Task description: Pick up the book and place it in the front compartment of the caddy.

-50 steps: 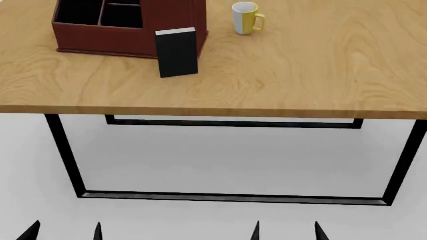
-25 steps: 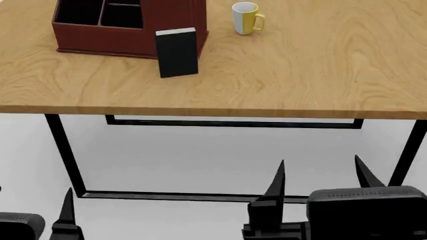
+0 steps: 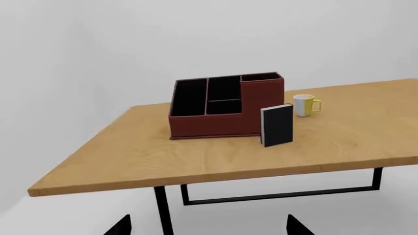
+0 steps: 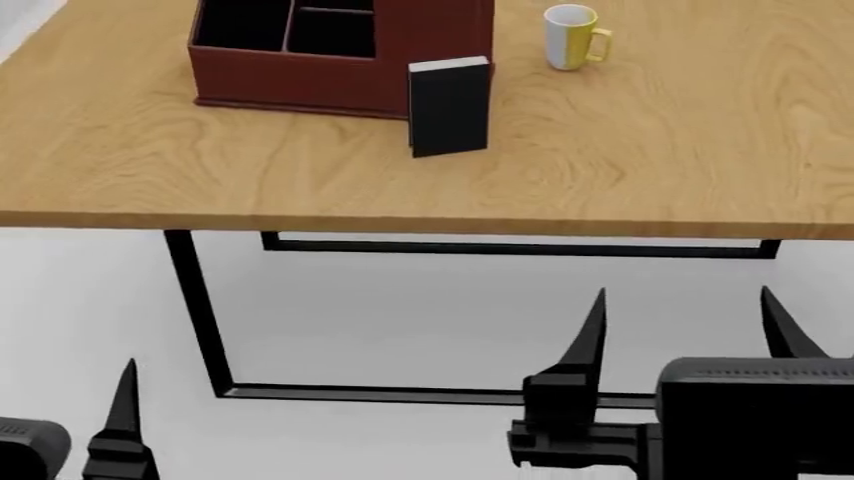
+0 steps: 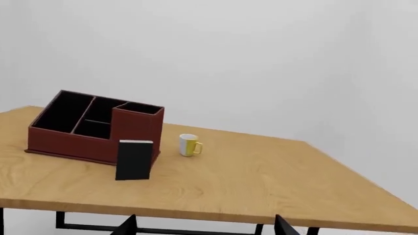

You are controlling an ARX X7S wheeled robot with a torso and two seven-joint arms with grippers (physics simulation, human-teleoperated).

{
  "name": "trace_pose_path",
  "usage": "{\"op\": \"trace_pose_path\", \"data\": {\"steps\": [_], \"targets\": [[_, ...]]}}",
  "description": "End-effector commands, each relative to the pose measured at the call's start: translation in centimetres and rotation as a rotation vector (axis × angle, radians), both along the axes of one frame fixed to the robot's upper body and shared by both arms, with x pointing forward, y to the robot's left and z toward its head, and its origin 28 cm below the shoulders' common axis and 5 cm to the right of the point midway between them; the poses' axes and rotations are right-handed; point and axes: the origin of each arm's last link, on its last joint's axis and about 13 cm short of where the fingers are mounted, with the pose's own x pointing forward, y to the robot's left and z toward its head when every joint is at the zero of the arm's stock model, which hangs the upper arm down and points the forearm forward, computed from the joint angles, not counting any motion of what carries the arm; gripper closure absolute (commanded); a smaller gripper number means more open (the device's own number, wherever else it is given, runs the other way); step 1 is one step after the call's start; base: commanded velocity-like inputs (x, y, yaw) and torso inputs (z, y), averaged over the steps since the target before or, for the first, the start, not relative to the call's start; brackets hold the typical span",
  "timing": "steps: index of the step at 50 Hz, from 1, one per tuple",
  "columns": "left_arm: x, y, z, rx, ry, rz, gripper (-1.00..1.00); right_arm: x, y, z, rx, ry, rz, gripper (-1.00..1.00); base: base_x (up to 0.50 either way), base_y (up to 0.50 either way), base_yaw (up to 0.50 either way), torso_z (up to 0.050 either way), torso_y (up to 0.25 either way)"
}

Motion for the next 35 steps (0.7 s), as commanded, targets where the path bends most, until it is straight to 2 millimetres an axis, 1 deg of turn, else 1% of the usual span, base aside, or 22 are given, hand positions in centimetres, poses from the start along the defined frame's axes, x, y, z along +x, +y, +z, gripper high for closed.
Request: {"op": "trace_pose_path", "data": {"steps": [1, 20, 27, 35], "targets": [[-0.09, -0.24, 0.04, 0.011, -0.003, -0.005, -1.0, -0.07, -0.07, -0.14, 0.022, -0.002, -0.005, -1.0, 0.01, 0.5, 0.0, 0.0, 0.0], [0.01, -0.41, 0.03, 0.01, -0.003, -0.013, -1.0, 0.13, -0.23, -0.65, 0.023, 0.018, -0.026, -1.0, 0.05, 0.49, 0.0, 0.0, 0.0], [-0.01, -0.4, 0.08, 0.009, -0.006, -0.014, -1.0, 0.23, -0.37, -0.56, 0.073, 0.031, -0.017, -1.0, 0.0, 0.0, 0.0, 0.0, 0.0], [0.0, -0.39, 0.12, 0.009, -0.007, -0.014, -1.0, 0.25, -0.38, -0.32, 0.056, 0.036, -0.018, -1.0, 0.5, 0.0, 0.0, 0.0, 0.0]]}}
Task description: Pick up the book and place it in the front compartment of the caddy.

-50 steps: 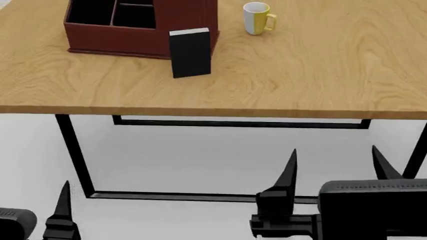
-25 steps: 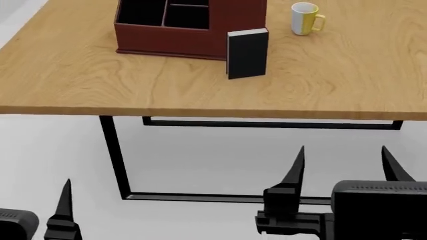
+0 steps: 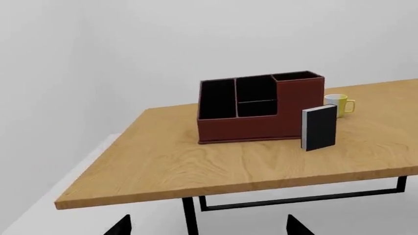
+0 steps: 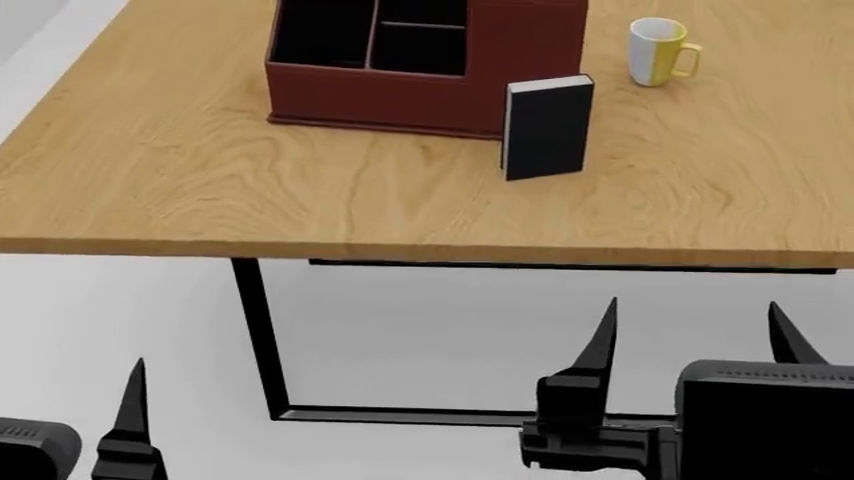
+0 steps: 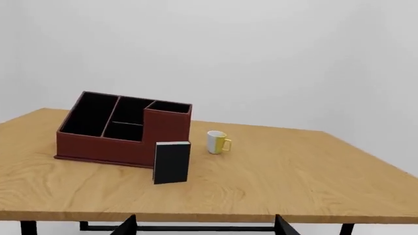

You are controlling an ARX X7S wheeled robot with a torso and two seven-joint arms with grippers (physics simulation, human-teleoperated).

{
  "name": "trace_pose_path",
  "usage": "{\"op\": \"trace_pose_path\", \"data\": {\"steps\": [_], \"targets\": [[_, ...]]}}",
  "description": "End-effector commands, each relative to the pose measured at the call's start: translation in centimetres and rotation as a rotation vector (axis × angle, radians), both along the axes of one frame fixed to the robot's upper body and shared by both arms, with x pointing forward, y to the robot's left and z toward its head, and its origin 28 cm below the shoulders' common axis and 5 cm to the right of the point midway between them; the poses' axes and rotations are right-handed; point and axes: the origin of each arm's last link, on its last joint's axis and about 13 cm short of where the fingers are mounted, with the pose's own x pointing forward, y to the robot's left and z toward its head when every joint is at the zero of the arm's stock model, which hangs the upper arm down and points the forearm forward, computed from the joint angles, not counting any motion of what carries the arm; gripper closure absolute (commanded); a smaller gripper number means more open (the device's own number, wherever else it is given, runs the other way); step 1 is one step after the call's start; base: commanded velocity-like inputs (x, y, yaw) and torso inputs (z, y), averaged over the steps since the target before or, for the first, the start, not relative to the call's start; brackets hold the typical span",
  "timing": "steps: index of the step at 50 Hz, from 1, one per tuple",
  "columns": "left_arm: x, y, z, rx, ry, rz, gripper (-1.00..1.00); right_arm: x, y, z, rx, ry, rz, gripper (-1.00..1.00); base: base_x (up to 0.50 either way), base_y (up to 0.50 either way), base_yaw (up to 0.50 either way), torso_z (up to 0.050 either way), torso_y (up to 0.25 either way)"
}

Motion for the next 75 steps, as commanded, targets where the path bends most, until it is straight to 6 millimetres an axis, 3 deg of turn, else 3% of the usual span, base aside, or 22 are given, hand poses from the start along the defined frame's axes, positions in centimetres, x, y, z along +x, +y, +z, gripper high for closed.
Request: {"op": "trace_pose_path", "data": {"steps": [1, 38, 75], "targets": [[0.0, 0.0, 0.1, -0.002, -0.003, -0.003, -1.0, 0.1, -0.1, 0.2, 0.007, 0.004, -0.004, -1.0, 0.5, 0.0, 0.0, 0.0, 0.0], [-0.1, 0.1, 0.6, -0.002, -0.022, 0.002, -1.0, 0.3, -0.4, 2.5, -0.052, -0.033, -0.009, -1.0, 0.5, 0.0, 0.0, 0.0, 0.001], [-0.5, 0.3, 2.9, -0.003, -0.092, 0.0, -1.0, -0.2, -0.6, 4.8, -0.1, -0.105, -0.039, -1.0, 0.5, 0.0, 0.0, 0.0, 0.001]]}}
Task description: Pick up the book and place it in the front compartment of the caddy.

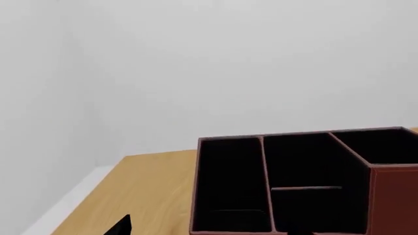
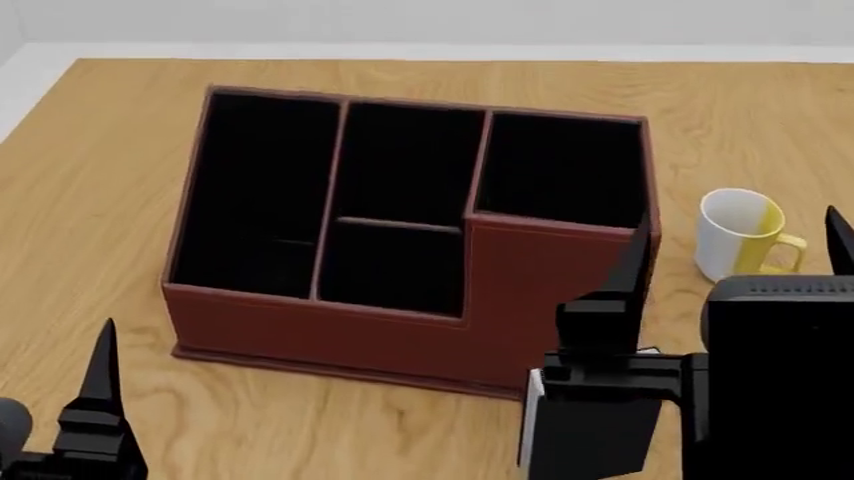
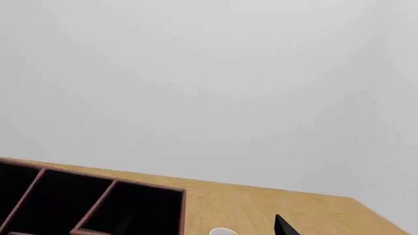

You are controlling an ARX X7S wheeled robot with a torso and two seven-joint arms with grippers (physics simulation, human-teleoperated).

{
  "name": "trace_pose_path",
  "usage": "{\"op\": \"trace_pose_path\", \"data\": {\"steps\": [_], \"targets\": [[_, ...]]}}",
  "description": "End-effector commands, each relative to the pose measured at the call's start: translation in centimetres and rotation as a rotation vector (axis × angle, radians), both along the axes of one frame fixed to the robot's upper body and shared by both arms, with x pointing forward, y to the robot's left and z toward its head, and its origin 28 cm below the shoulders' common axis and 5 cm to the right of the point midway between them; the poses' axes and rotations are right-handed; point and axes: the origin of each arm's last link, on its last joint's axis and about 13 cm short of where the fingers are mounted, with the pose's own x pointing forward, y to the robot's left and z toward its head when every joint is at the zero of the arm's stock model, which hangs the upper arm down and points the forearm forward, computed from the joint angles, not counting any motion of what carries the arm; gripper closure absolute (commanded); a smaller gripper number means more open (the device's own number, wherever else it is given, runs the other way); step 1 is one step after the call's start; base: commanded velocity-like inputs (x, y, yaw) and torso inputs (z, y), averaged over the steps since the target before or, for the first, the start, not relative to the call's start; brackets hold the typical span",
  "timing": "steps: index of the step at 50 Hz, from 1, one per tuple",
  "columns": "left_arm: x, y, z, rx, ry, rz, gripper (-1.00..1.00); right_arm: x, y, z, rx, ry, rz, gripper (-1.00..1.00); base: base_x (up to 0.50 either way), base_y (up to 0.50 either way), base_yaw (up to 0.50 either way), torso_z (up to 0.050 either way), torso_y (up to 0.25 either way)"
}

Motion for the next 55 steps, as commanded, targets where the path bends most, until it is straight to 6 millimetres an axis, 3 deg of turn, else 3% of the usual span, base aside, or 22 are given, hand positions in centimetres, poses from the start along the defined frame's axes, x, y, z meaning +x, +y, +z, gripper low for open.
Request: {"op": "trace_pose_path", "data": {"steps": [1, 27, 34, 55], "targets": [[-0.1, 0.0, 0.4, 0.005, -0.011, -0.002, -1.0, -0.3, -0.1, 0.3, -0.004, -0.008, -0.007, -1.0, 0.5, 0.0, 0.0, 0.0, 0.01], [-0.2, -0.2, -0.1, 0.002, -0.002, -0.01, -1.0, -0.5, -0.2, -1.2, 0.005, 0.032, -0.009, -1.0, 0.5, 0.0, 0.0, 0.0, 0.001], [-0.1, -0.2, -0.2, 0.002, 0.002, -0.007, -1.0, -0.8, -0.2, -1.3, 0.003, 0.022, 0.011, -1.0, -0.01, 0.0, 0.0, 0.0, 0.002], [0.1, -0.1, -0.5, -0.002, 0.005, -0.008, -1.0, -5.2, -0.1, 0.9, -0.151, 0.144, 0.084, -1.0, 0.0, 0.0, 0.0, 0.0, 0.0]]}}
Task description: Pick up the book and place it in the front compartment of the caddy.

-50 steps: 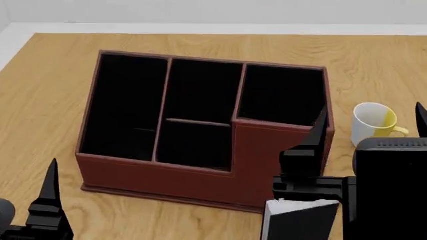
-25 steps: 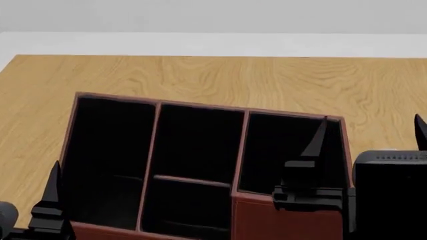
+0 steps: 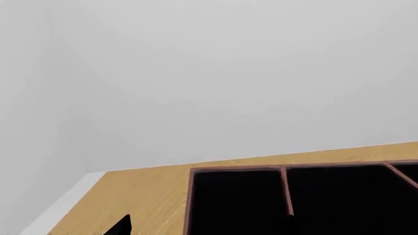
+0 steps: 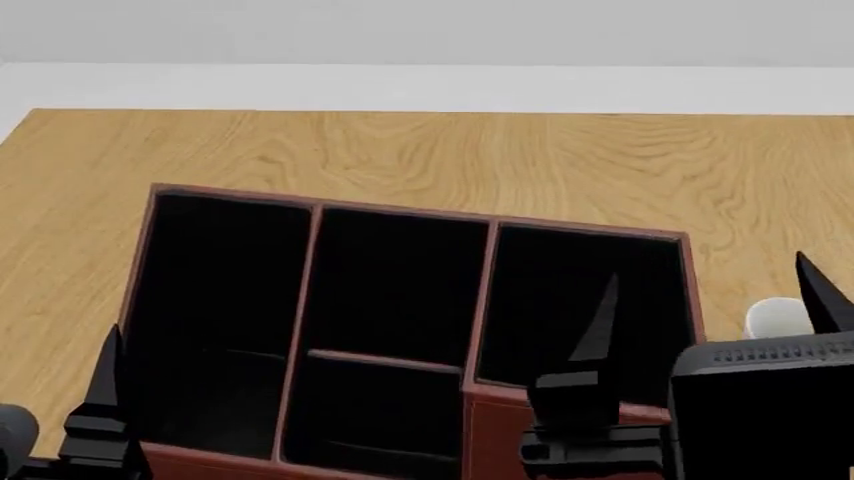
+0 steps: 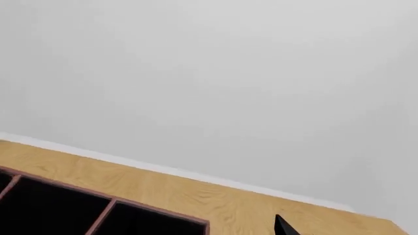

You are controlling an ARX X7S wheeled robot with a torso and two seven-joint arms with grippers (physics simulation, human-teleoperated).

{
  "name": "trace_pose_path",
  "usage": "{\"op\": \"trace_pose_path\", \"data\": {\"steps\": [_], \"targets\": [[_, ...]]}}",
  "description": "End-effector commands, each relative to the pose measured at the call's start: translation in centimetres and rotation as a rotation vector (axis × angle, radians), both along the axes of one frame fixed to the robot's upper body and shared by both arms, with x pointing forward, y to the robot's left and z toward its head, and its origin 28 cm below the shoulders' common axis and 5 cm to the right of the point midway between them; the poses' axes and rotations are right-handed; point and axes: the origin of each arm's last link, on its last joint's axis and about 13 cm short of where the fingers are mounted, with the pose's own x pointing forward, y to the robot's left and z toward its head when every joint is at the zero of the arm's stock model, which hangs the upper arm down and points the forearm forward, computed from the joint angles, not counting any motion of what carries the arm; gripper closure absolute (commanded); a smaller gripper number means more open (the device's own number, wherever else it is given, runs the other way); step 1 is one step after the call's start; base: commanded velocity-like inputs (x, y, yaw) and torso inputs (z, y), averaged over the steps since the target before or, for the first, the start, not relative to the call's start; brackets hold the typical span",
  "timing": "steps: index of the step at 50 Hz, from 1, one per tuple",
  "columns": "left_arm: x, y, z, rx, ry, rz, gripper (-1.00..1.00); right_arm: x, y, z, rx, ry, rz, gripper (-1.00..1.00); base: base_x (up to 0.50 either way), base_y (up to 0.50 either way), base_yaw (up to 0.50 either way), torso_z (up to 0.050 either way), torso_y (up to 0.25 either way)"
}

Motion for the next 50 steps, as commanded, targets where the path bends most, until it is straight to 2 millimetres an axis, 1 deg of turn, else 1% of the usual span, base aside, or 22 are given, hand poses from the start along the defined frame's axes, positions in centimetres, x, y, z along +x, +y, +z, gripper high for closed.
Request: {"op": "trace_pose_path", "data": {"steps": [1, 11, 14, 15, 21, 22, 25, 35, 38, 40, 44, 50], "targets": [[0.1, 0.0, -0.1, -0.001, 0.002, -0.002, -1.0, -2.6, -0.2, 1.2, -0.091, 0.072, 0.025, -1.0, 0.0, 0.0, 0.0, 0.0, 0.0], [0.1, -0.1, -0.1, -0.002, 0.001, -0.005, -1.0, -4.0, -0.7, 3.2, -0.2, 0.152, 0.062, -1.0, 0.0, 0.0, 0.0, 0.0, 0.0], [0.2, -0.1, 0.0, -0.001, 0.0, -0.008, -1.0, -4.4, -0.9, 3.9, -0.253, 0.169, 0.116, -1.0, 0.0, 0.0, 0.0, 0.0, 0.0], [0.2, -0.1, 0.1, -0.001, -0.002, -0.009, -1.0, -4.6, -0.9, 4.1, -0.274, 0.159, 0.136, -1.0, 0.0, 0.0, 0.0, 0.0, 0.0], [0.2, -0.2, 0.1, -0.002, -0.004, -0.013, -1.0, -4.9, -1.1, 5.2, -0.463, 0.232, 0.187, -1.0, 0.0, 0.0, 0.0, 0.0, 0.0], [0.2, -0.2, 0.1, -0.001, -0.004, -0.014, -1.0, -4.9, -1.2, 5.6, -0.519, 0.242, 0.196, -1.0, 0.0, 0.0, 0.0, 0.0, 0.0], [0.3, -0.2, 0.1, -0.002, -0.005, -0.013, -1.0, -4.9, -1.2, 6.2, -0.615, 0.26, 0.218, -1.0, 0.0, 0.0, 0.0, 0.0, 0.0], [0.3, -0.2, 0.1, -0.001, -0.005, -0.009, -1.0, -4.5, -1.7, 8.9, -0.809, 0.305, 0.241, -1.0, 0.0, 0.0, 0.0, 0.0, 0.0], [0.2, -0.2, 0.1, -0.001, -0.004, -0.01, -1.0, -4.2, -1.5, 9.9, -0.905, 0.309, 0.274, -1.0, 0.0, 0.0, 0.0, 0.0, 0.0], [0.2, -0.2, 0.1, 0.001, -0.004, -0.01, -1.0, -3.9, -1.4, 10.5, -1.054, 0.352, 0.317, -1.0, 0.0, 0.0, 0.0, 0.0, 0.0], [0.2, -0.3, 0.1, 0.003, -0.004, -0.011, -1.0, -3.5, -1.5, 11.5, -1.113, 0.381, 0.356, -1.0, 0.0, 0.0, 0.0, 0.0, 0.0], [0.3, -0.3, 0.0, 0.003, -0.001, -0.015, -1.0, -3.1, -1.3, 11.8, -1.188, 0.439, 0.417, -1.0, 0.0, 0.0, 0.0, 0.0, 0.0]]}}
